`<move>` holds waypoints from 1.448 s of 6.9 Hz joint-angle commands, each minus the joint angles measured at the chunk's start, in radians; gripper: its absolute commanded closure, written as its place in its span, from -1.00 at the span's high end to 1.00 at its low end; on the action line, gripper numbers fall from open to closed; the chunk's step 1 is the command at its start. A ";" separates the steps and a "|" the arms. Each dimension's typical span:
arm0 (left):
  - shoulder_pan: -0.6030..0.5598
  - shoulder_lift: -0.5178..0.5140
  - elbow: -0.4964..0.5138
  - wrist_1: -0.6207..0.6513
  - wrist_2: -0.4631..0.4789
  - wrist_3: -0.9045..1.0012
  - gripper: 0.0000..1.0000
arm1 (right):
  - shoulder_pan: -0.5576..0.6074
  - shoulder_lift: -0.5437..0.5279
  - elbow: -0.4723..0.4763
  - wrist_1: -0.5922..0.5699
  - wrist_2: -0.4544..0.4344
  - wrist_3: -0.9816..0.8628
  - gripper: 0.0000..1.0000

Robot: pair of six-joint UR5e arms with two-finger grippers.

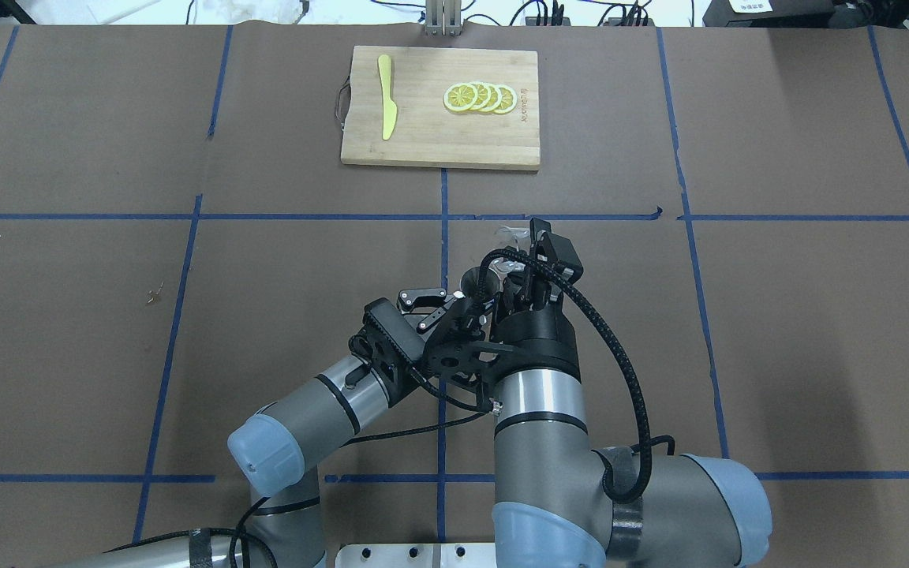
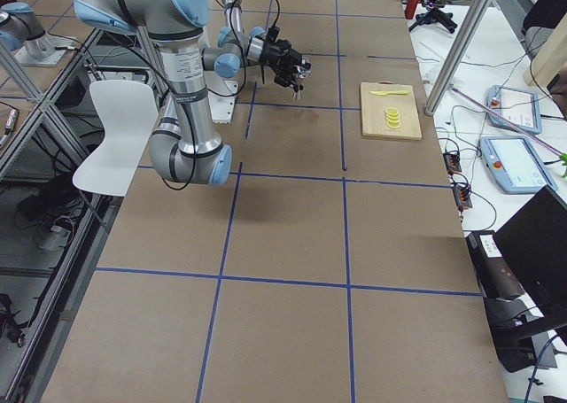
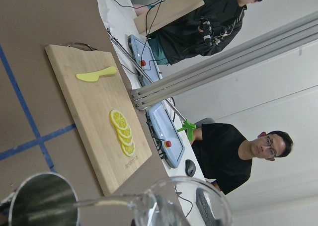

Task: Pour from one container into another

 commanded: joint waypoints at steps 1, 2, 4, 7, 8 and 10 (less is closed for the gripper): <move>0.000 0.000 0.001 0.000 0.001 0.001 -1.00 | 0.001 -0.002 0.001 0.000 -0.005 -0.035 -1.00; 0.000 0.000 0.001 0.001 0.001 0.000 -1.00 | 0.001 -0.002 0.002 0.000 -0.005 -0.043 -1.00; 0.000 0.000 0.001 0.001 0.001 0.000 -1.00 | 0.003 -0.003 0.002 0.000 -0.007 -0.072 -1.00; 0.000 0.000 -0.001 0.001 0.003 0.001 -1.00 | 0.001 -0.003 0.002 0.000 -0.007 -0.083 -1.00; 0.000 0.000 -0.001 0.001 0.003 0.001 -1.00 | 0.000 -0.003 0.002 0.003 -0.007 -0.081 -1.00; 0.000 0.000 -0.001 0.001 0.004 0.001 -1.00 | -0.005 -0.005 0.028 0.011 -0.005 -0.052 -1.00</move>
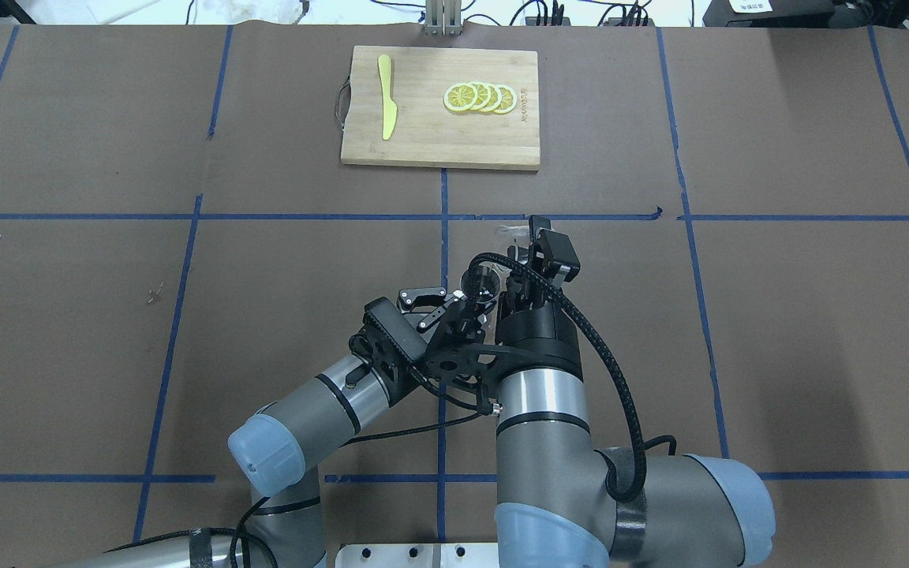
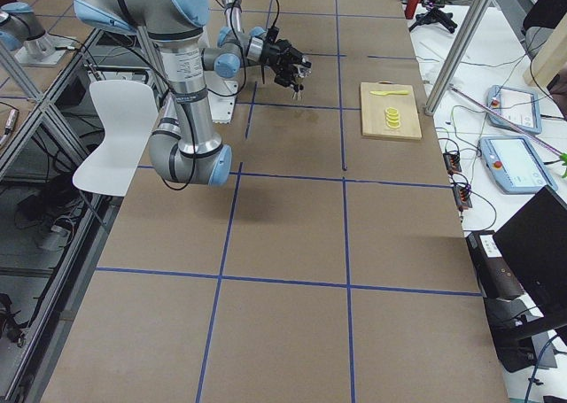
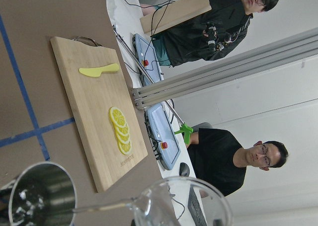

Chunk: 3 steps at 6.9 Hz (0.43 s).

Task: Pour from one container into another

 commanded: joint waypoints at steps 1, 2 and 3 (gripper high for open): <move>0.000 -0.001 0.001 0.000 0.001 0.000 -1.00 | -0.008 0.000 0.018 0.004 0.002 0.061 -1.00; 0.000 -0.005 0.000 0.000 0.002 0.000 -1.00 | -0.011 0.000 0.020 0.006 0.004 0.080 -1.00; 0.000 -0.007 0.001 0.002 0.002 0.000 -1.00 | -0.014 0.002 0.019 0.006 0.004 0.129 -1.00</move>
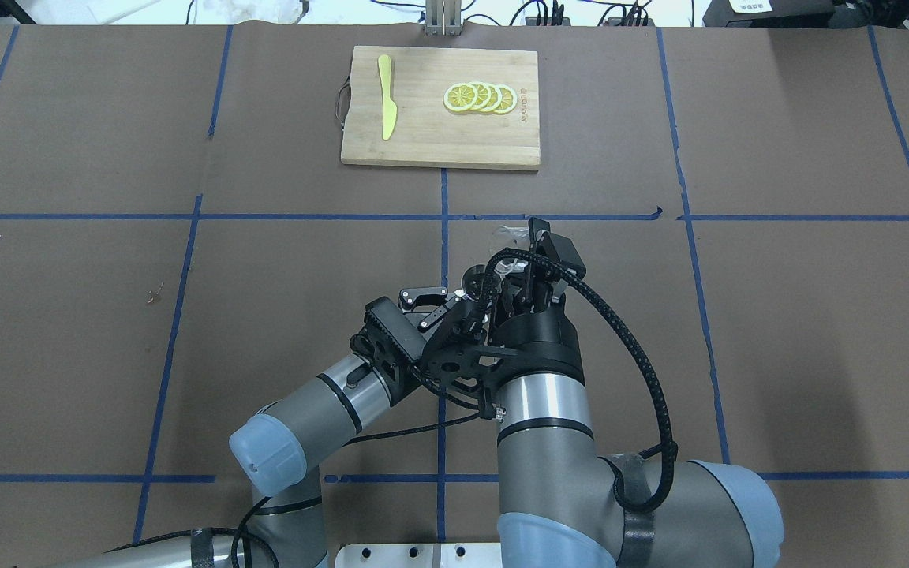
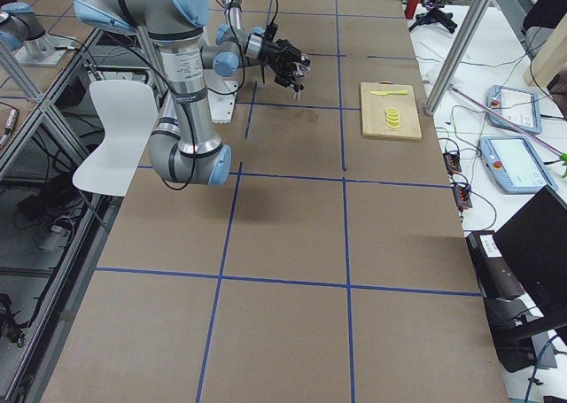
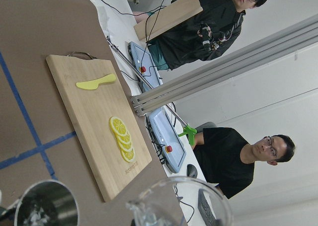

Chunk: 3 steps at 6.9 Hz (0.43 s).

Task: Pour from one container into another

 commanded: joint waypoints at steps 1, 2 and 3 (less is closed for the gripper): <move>0.000 -0.003 -0.001 0.000 0.002 0.000 -1.00 | -0.004 0.003 0.000 0.011 0.004 0.087 -1.00; 0.000 -0.003 -0.001 0.000 0.002 0.000 -1.00 | -0.004 0.001 -0.001 0.065 0.004 0.093 -1.00; 0.000 -0.001 -0.002 0.000 0.004 -0.001 -1.00 | 0.002 -0.009 0.009 0.127 0.005 0.093 -1.00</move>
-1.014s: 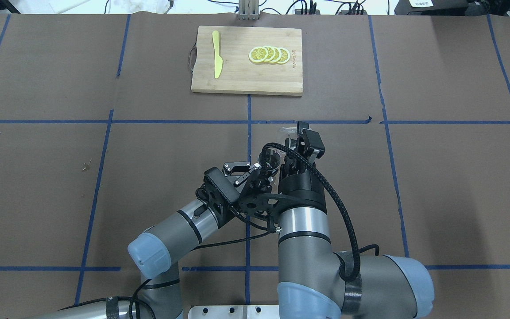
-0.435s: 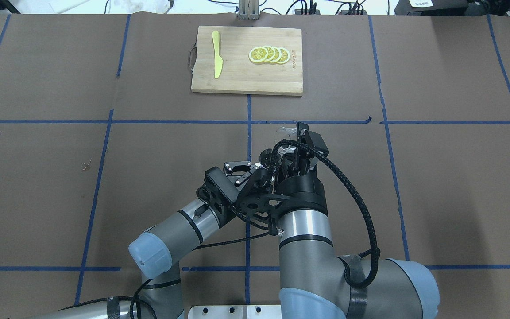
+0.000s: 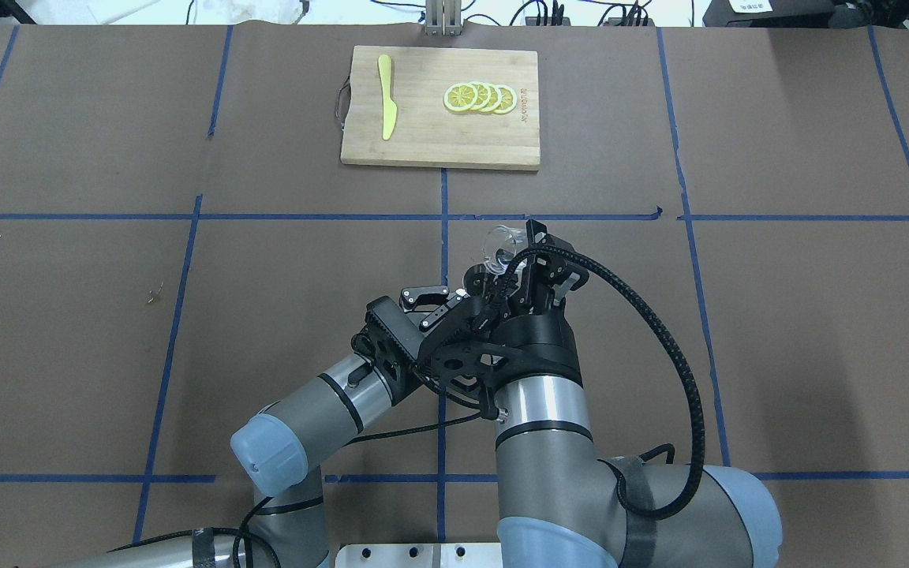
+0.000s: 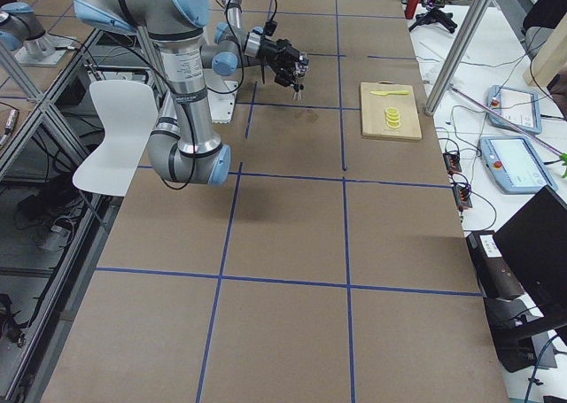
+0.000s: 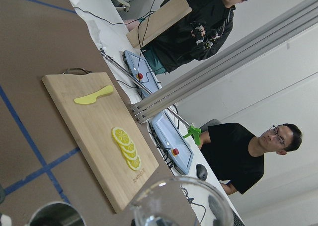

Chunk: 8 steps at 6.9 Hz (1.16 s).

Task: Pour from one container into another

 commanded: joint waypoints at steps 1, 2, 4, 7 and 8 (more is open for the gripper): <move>-0.002 0.001 -0.001 0.000 0.004 -0.001 -1.00 | 0.008 -0.018 0.011 0.115 0.003 0.024 -1.00; -0.005 0.001 -0.003 0.000 0.007 0.000 -1.00 | 0.008 -0.037 0.011 0.137 0.008 0.093 -1.00; -0.027 0.004 -0.006 0.001 0.011 0.000 -1.00 | 0.009 -0.073 0.066 0.137 0.060 0.271 -1.00; -0.040 0.059 -0.051 0.009 0.056 0.000 -1.00 | 0.009 -0.236 0.084 0.327 0.077 0.541 -1.00; -0.044 0.119 -0.100 0.009 0.085 -0.001 -1.00 | 0.011 -0.351 0.078 0.518 0.081 0.560 -1.00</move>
